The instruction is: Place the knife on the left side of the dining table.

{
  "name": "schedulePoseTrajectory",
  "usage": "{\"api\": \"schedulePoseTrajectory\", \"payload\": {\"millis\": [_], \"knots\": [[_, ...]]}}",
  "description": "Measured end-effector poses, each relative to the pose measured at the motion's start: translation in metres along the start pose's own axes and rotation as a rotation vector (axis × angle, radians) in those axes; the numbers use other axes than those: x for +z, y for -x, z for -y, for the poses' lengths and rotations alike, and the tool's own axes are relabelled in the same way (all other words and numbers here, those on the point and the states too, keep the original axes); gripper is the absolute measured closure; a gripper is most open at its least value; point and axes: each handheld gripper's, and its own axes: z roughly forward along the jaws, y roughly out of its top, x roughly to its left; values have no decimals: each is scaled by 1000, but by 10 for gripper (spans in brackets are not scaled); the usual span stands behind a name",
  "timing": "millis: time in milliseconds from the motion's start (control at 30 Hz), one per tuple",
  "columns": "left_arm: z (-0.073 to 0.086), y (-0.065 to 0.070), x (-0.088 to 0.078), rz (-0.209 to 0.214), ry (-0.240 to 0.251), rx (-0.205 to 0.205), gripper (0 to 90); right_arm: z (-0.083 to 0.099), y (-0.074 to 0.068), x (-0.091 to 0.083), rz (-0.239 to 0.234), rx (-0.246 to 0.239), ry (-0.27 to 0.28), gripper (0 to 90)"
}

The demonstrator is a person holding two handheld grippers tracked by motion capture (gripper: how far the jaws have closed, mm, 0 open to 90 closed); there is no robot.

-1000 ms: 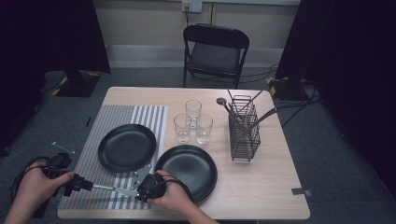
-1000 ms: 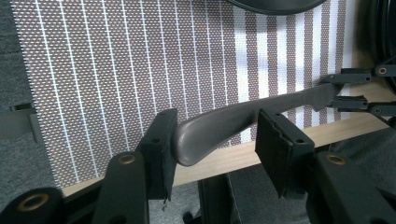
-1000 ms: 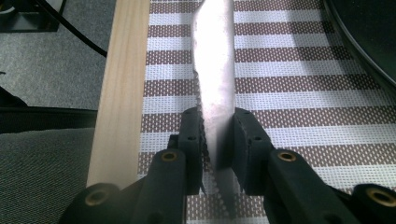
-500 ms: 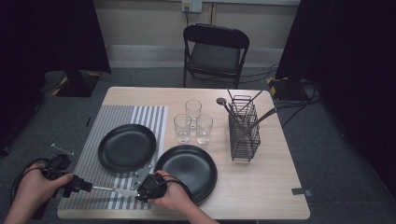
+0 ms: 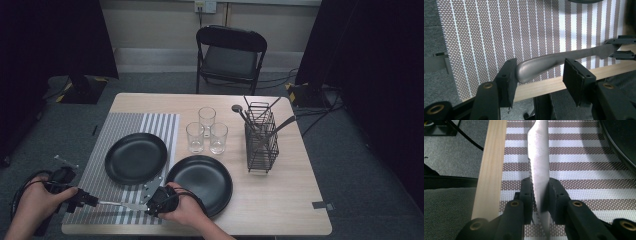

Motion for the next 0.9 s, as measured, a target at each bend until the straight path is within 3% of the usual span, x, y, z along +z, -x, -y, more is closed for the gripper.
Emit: {"api": "schedulePoseTrajectory", "payload": {"millis": [67,433,533,900], "knots": [[0,0,0,-2,4,-14,453,0,0,0,-1,-2,0,754],[2,-5,5,-3,-4,6,452,0,-1,1,-8,-11,-9,754],[2,-3,4,-7,0,-13,450,0,0,1,-10,-10,-11,754],[1,-3,5,-18,2,3,445,1,-1,1,-8,-14,-13,755]]}}
